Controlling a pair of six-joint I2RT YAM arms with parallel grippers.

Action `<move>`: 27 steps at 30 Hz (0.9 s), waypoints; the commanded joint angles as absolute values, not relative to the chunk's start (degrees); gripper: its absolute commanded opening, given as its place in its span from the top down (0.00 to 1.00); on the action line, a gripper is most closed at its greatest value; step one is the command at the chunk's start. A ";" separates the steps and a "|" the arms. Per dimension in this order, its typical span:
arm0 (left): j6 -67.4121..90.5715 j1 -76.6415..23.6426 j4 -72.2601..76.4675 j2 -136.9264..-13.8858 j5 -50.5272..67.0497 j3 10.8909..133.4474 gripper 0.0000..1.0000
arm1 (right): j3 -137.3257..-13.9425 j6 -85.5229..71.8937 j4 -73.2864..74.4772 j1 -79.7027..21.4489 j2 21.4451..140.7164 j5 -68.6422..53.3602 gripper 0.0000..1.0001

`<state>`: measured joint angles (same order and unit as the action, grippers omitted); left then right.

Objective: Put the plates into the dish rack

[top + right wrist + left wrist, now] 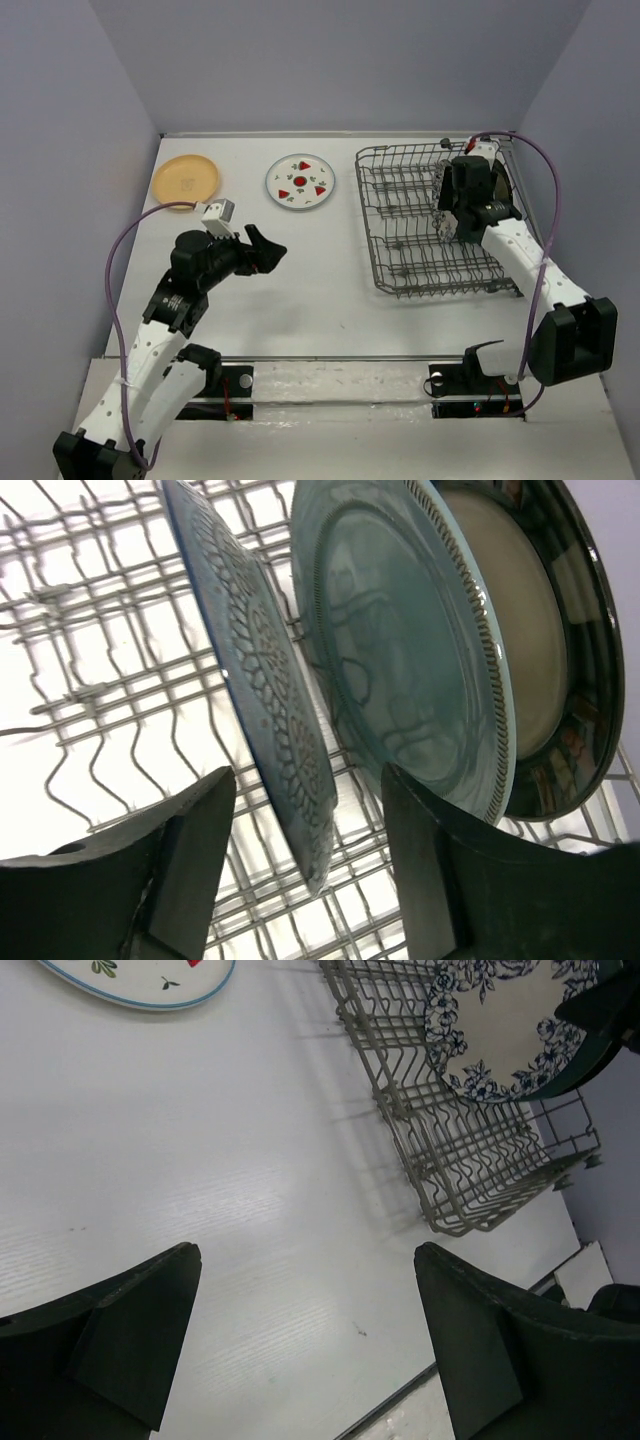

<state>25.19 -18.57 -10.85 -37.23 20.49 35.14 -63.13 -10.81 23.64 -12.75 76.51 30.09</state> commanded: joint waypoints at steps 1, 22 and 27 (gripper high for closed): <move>31.45 -18.28 -1.42 -41.38 16.79 33.31 0.01 | -64.86 -12.13 23.90 -12.57 72.25 27.25 0.31; 46.76 -18.28 24.17 -85.13 -11.50 44.09 0.17 | -55.38 -22.41 19.51 -13.10 46.42 -8.86 0.26; 44.48 -17.93 20.49 -96.75 -14.32 53.77 0.20 | -52.30 -23.99 19.51 -13.10 43.51 -15.82 0.26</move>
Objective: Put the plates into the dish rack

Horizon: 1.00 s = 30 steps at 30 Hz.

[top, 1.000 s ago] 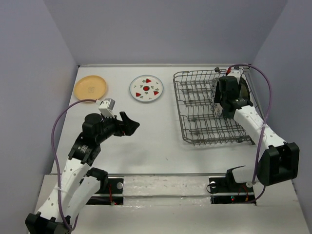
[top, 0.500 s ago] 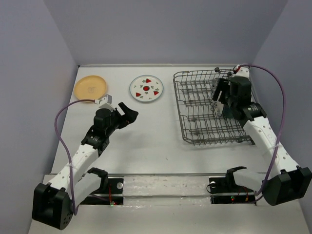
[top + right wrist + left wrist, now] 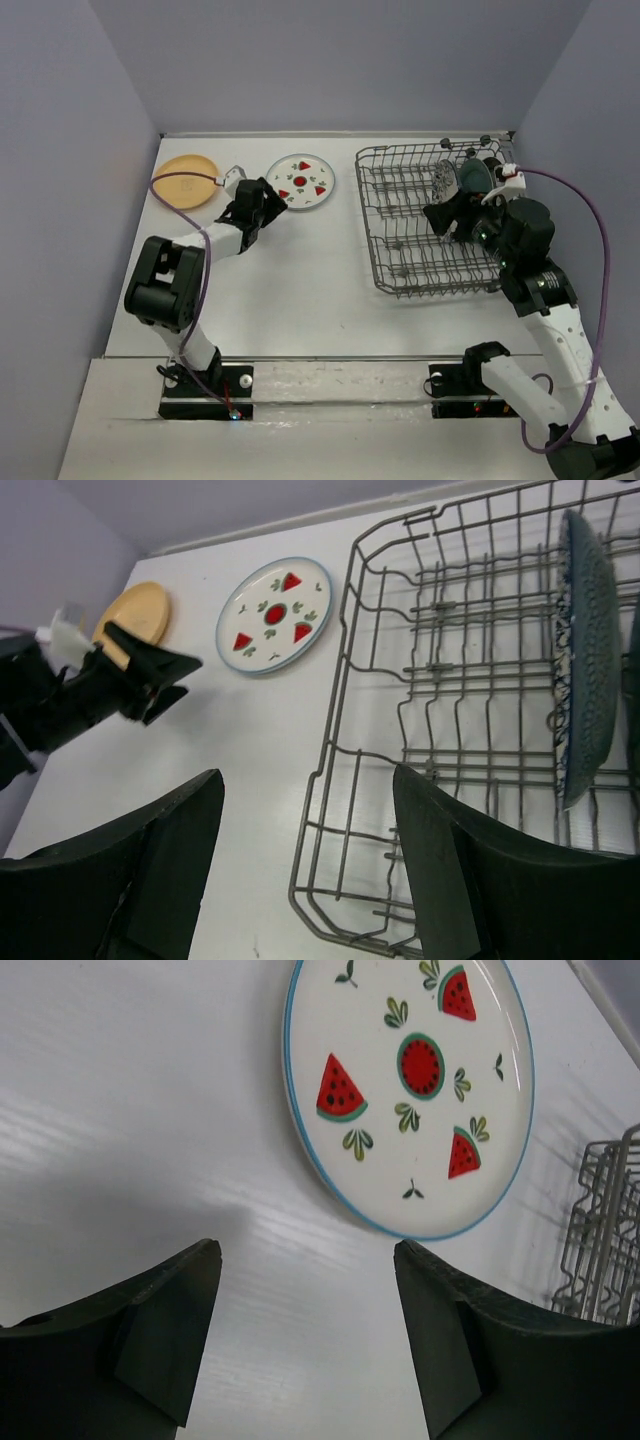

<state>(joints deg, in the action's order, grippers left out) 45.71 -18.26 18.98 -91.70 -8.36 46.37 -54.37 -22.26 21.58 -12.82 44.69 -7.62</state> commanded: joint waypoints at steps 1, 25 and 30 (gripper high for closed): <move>43.78 -17.93 19.96 -98.42 -14.67 56.40 0.20 | -51.95 -23.99 19.51 -13.10 42.81 -16.26 0.26; 39.81 -17.31 12.21 -120.14 -13.36 76.82 0.38 | -45.79 -25.40 14.77 -13.10 41.22 -22.76 0.26; 42.27 -17.23 17.31 -119.27 -13.89 72.78 0.69 | -45.61 -25.66 14.85 -13.10 41.39 -22.50 0.26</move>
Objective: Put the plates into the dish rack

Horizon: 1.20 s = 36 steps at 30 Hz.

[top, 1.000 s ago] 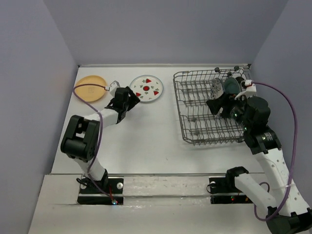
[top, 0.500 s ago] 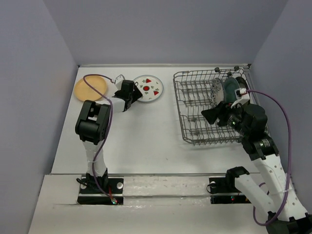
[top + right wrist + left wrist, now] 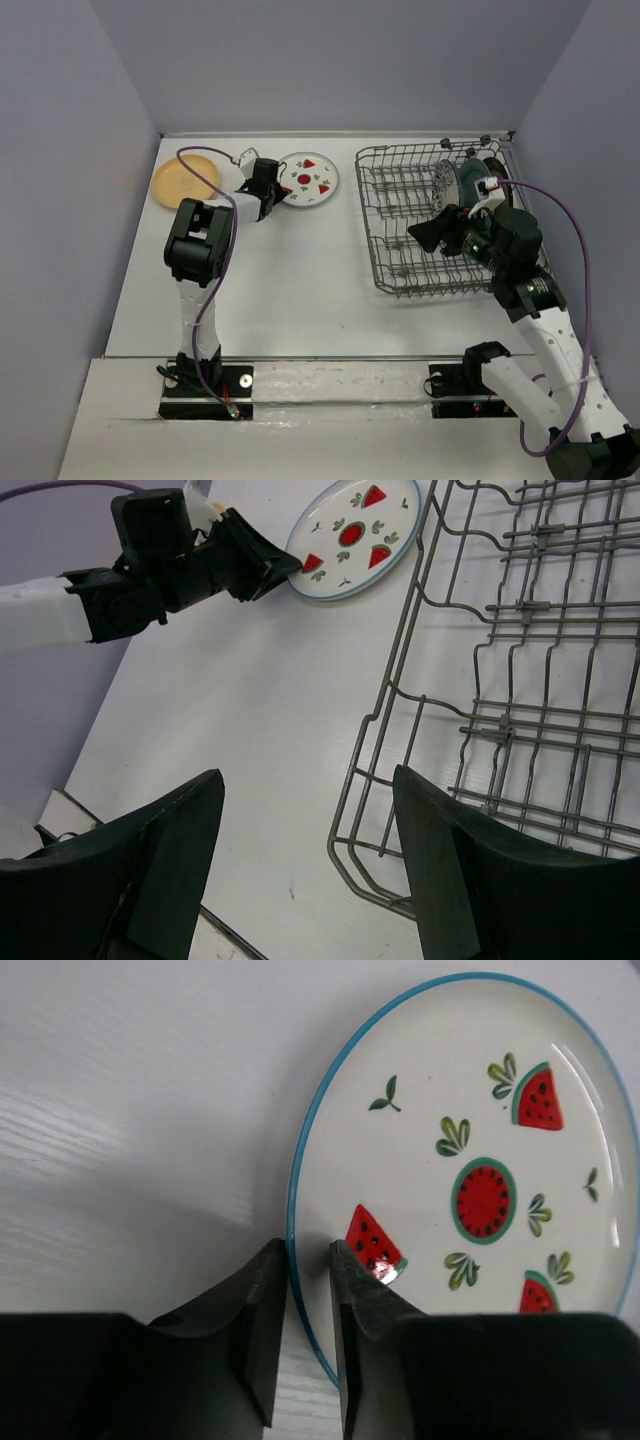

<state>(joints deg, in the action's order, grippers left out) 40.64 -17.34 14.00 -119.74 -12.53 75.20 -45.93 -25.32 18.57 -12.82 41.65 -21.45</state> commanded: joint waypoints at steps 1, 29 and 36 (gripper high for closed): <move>42.97 -17.23 18.01 -119.09 -13.97 72.08 0.77 | -45.70 -25.75 14.94 -13.62 41.57 -22.59 0.27; 52.47 -19.16 49.31 -67.62 -7.74 24.36 0.94 | -57.47 -27.07 8.09 -36.04 71.00 -11.69 0.23; 53.26 -19.16 45.09 -53.89 -3.52 21.18 0.94 | -62.13 -24.53 6.59 -36.04 78.48 -9.05 0.21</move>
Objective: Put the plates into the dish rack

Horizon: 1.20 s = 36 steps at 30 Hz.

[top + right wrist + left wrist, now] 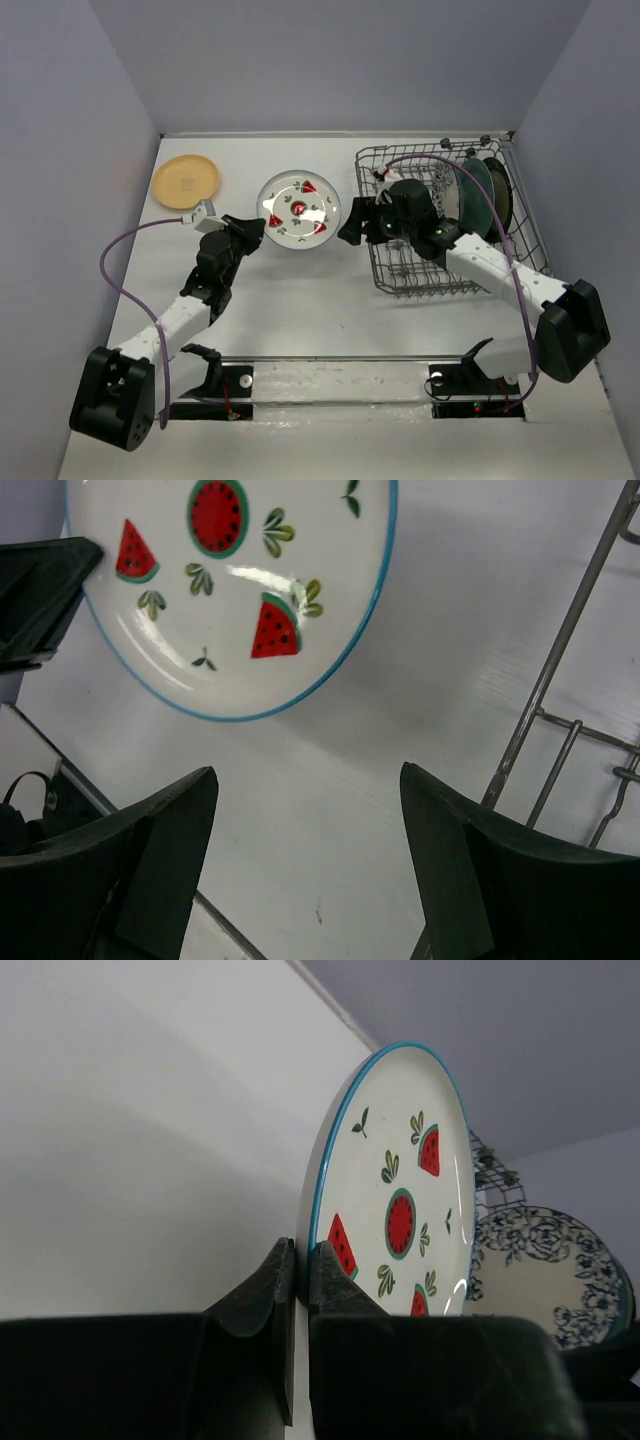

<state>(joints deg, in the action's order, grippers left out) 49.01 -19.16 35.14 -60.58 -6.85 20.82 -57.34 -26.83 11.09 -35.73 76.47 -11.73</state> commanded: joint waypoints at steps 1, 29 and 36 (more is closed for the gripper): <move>53.78 -19.16 44.48 -51.70 -1.95 20.92 0.94 | -63.70 -24.26 6.68 -36.04 79.97 -8.79 0.20; 43.78 -19.34 28.14 -42.72 21.18 26.89 0.16 | -62.66 -22.34 8.77 -31.47 65.22 4.99 0.93; 35.43 -19.34 11.97 -34.20 20.13 32.69 0.01 | -66.97 -15.13 18.54 -22.95 62.84 16.06 0.93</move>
<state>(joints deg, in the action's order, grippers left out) 42.44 -19.16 20.43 -38.85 18.87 26.92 -60.34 -20.53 19.25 -25.74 66.74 5.65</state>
